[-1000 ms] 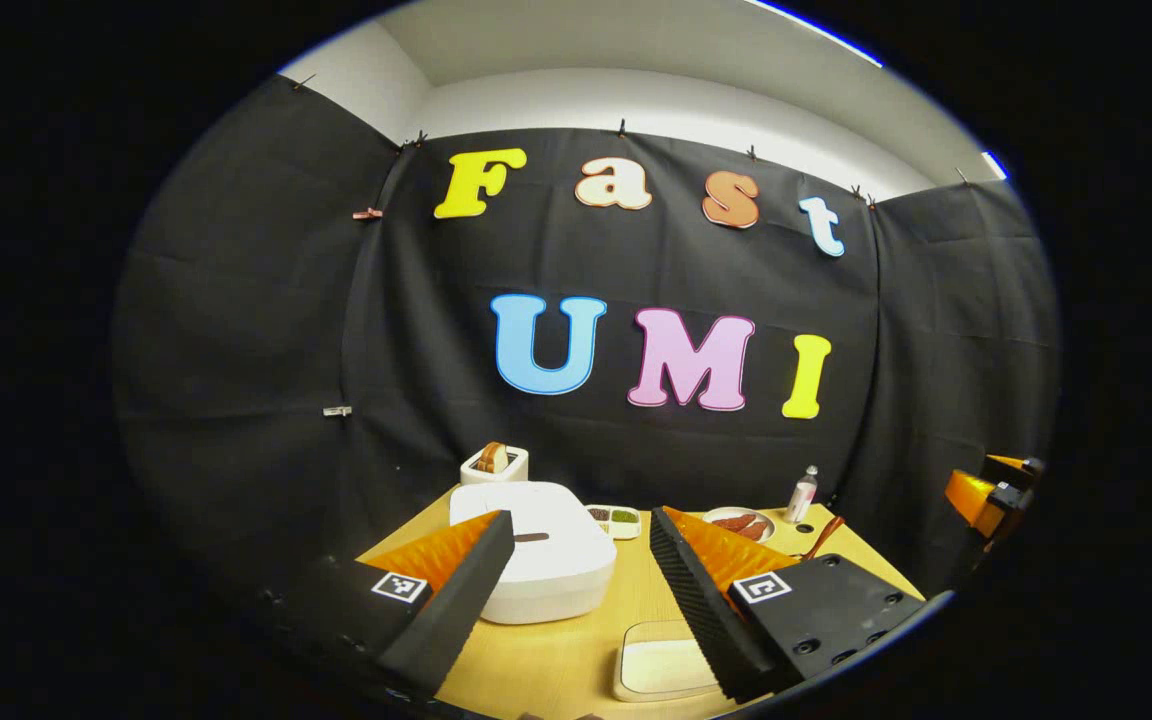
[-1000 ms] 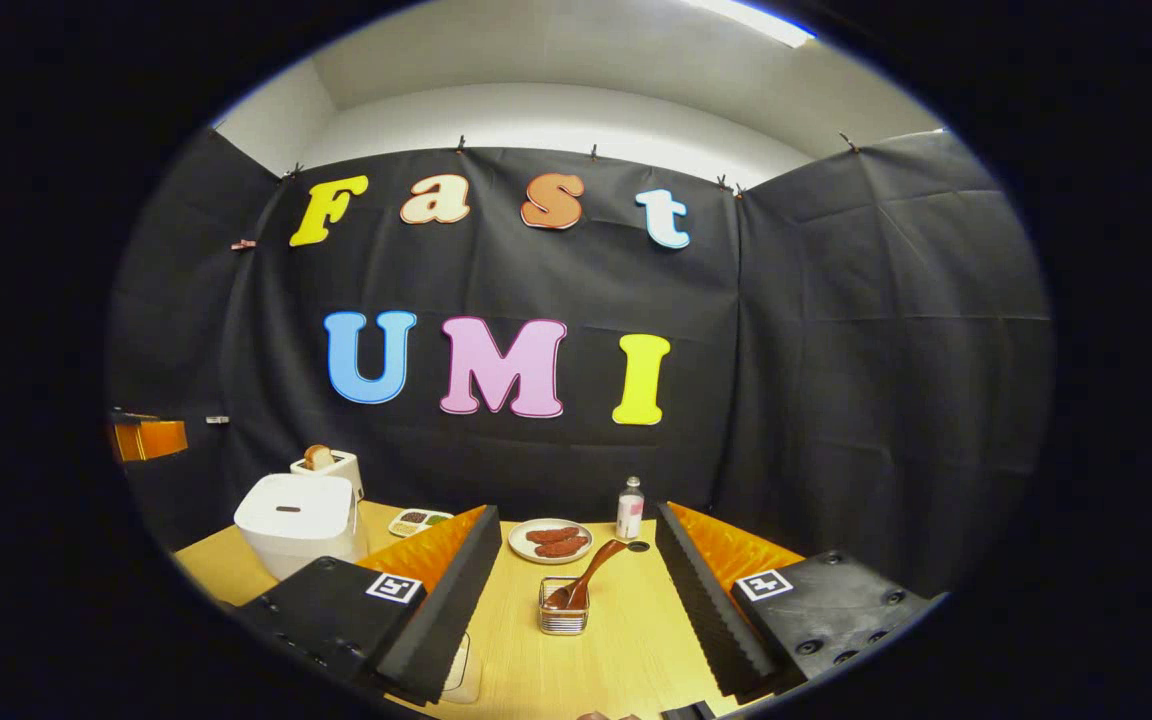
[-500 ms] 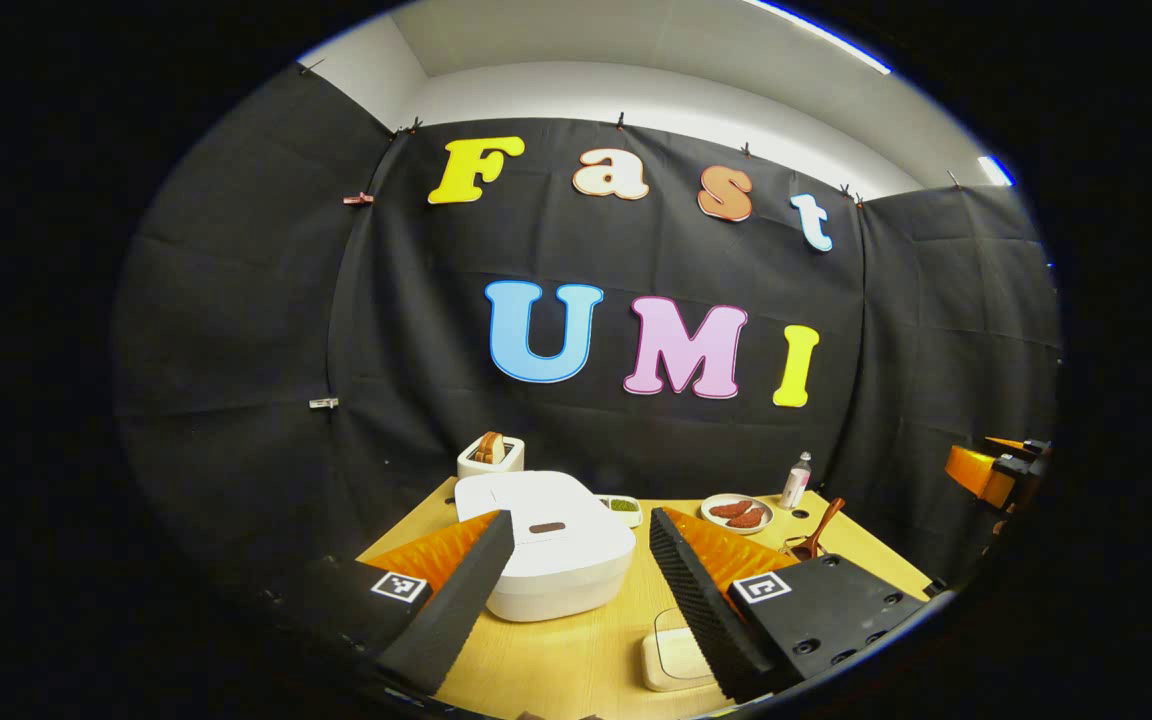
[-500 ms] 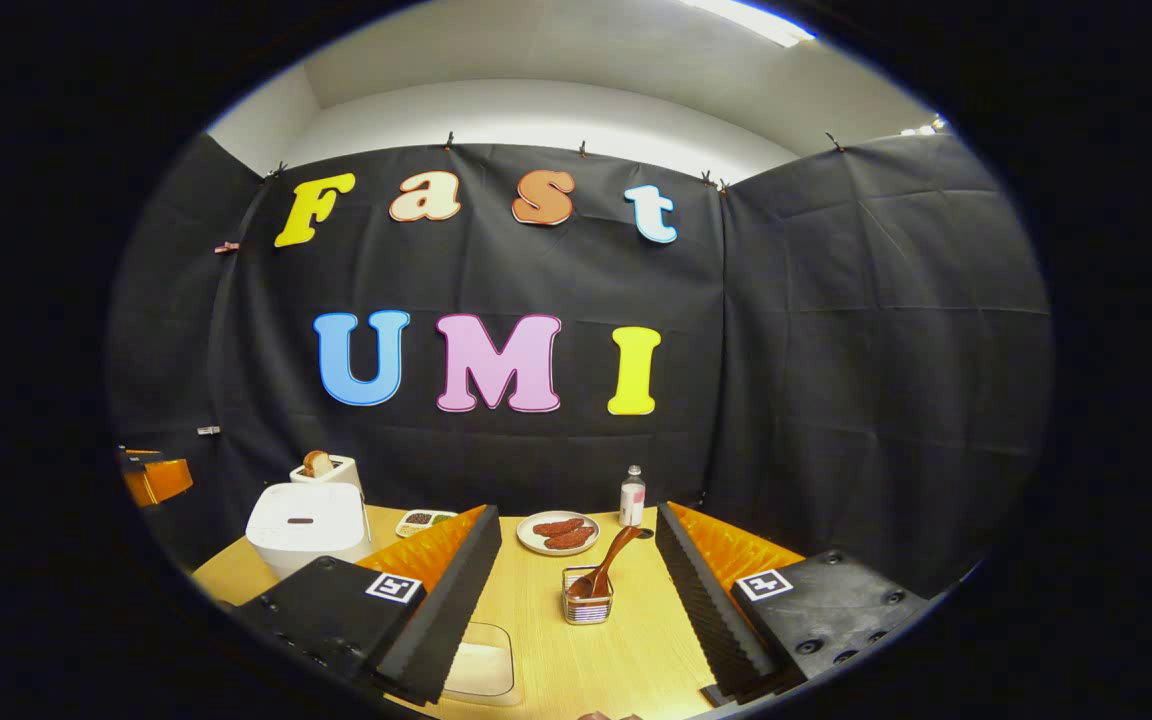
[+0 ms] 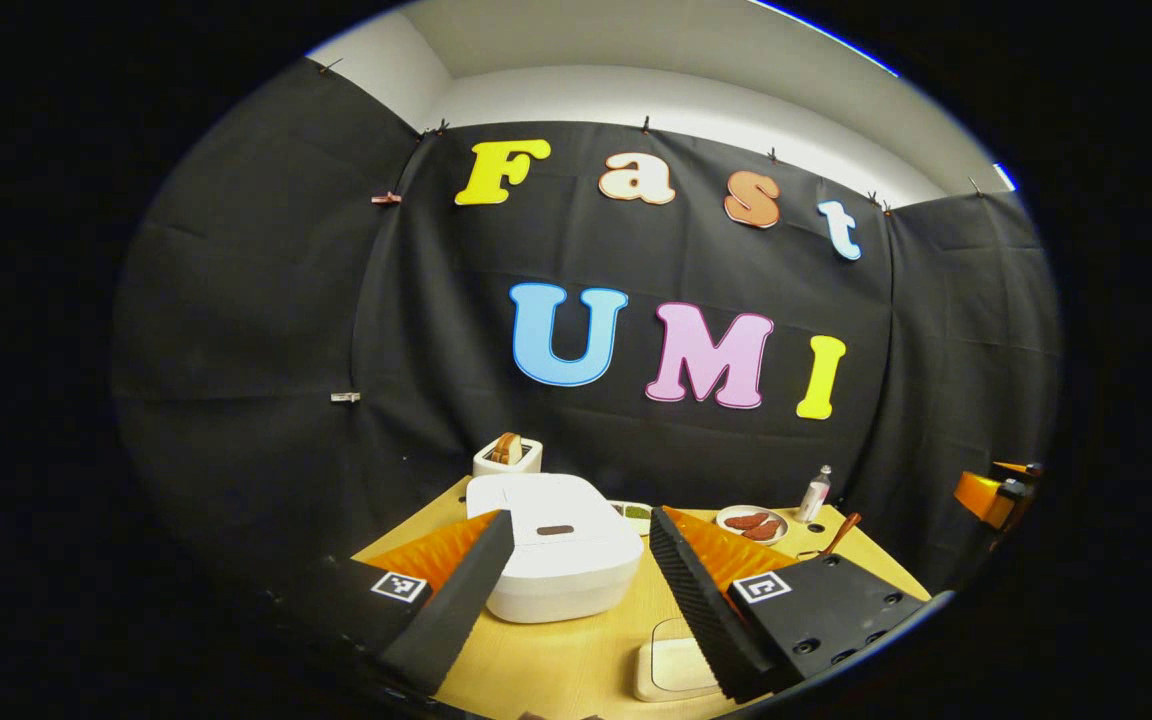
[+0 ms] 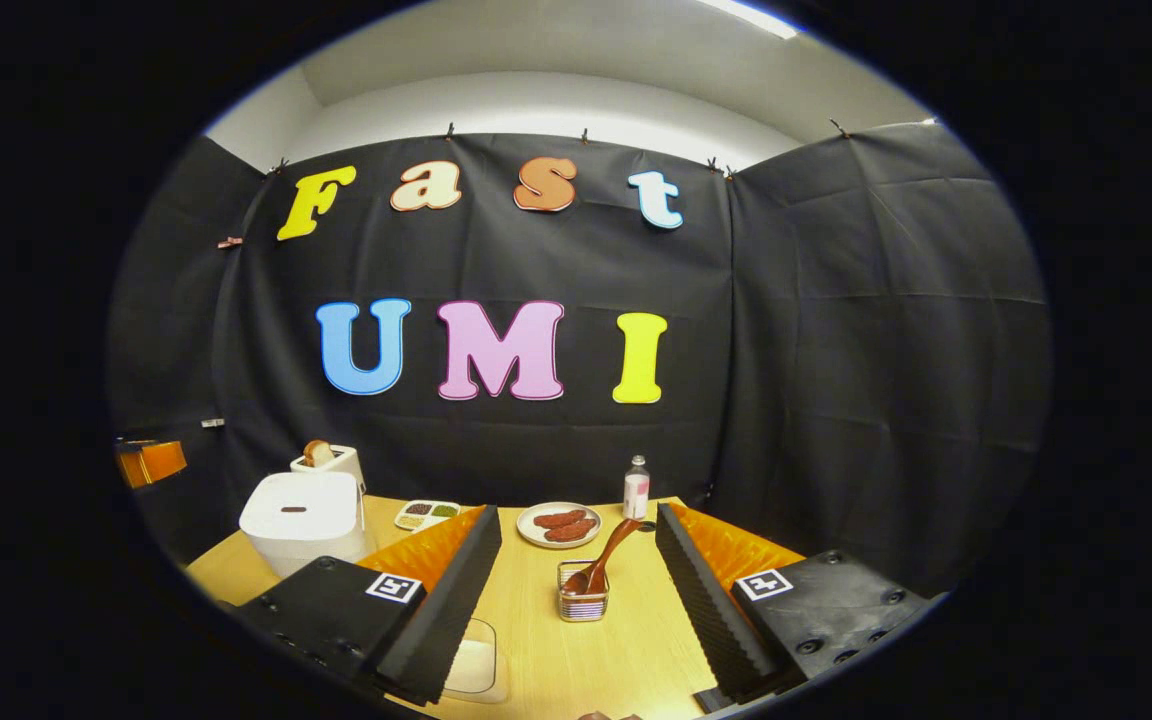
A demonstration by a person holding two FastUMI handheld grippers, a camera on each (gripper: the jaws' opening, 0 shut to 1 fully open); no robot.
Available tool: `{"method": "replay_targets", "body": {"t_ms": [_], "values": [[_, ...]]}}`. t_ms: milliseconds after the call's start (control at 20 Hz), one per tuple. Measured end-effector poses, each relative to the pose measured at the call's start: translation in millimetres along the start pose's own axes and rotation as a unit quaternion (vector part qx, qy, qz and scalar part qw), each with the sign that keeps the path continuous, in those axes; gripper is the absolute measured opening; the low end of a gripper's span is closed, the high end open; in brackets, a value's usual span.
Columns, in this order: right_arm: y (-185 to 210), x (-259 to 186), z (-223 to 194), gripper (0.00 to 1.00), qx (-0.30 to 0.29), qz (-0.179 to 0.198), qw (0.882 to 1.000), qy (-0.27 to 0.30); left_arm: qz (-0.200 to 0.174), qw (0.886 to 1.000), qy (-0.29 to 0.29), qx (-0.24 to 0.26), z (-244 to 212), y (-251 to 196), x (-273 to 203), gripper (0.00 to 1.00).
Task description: Close the left gripper, press the button to open the rice cooker; take a wooden spoon from the chopstick holder with the right hand, scoop a spoonful of rice and pour it into the rice cooker, then put the wooden spoon back into the chopstick holder.
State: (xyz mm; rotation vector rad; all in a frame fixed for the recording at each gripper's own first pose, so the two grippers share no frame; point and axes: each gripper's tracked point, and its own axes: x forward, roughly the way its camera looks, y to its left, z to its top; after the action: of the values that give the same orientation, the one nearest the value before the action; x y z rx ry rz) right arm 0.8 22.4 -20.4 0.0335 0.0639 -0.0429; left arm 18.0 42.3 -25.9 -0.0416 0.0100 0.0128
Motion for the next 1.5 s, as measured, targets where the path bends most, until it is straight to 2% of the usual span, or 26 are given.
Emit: {"method": "replay_targets", "body": {"t_ms": [350,450,600,650,750,800,850,1100,1300,1500], "values": [[-10,21,-7,0.98,-0.004,0.021,1.0,0.007,0.003,1.0,0.018,0.0,3,-5,46,0.95],[-12,24,-10,0.98,-0.002,0.023,1.0,0.008,-0.006,1.0,0.024,0.003,3,-7,63,0.85],[-14,29,-18,0.98,-0.003,0.023,1.0,0.015,-0.024,0.998,0.059,-0.02,-7,-9,93,0.55],[-15,30,-21,0.98,-0.005,0.024,1.0,0.018,-0.015,0.998,0.063,-0.021,-10,-2,105,0.5],[-17,33,-29,0.98,-0.011,0.026,0.999,0.025,0.003,0.998,0.068,-0.006,-16,10,129,0.34],[-19,35,-33,0.98,-0.011,0.027,0.999,0.031,0.014,0.997,0.073,0.001,-21,18,142,0.17],[-20,36,-37,0.98,-0.011,0.027,0.999,0.037,0.025,0.996,0.082,0.006,-27,24,154,0.11],[-33,43,-41,0.98,-0.019,0.018,0.999,0.041,0.016,0.991,0.131,-0.016,-59,29,204,0.08],[-42,46,-55,0.98,-0.011,0.011,0.998,0.06,0.006,0.978,0.205,-0.023,-109,35,239,0.07],[-46,46,-67,0.98,-0.009,0.01,0.997,0.077,-0.005,0.966,0.256,-0.042,-144,36,253,0.06]]}}
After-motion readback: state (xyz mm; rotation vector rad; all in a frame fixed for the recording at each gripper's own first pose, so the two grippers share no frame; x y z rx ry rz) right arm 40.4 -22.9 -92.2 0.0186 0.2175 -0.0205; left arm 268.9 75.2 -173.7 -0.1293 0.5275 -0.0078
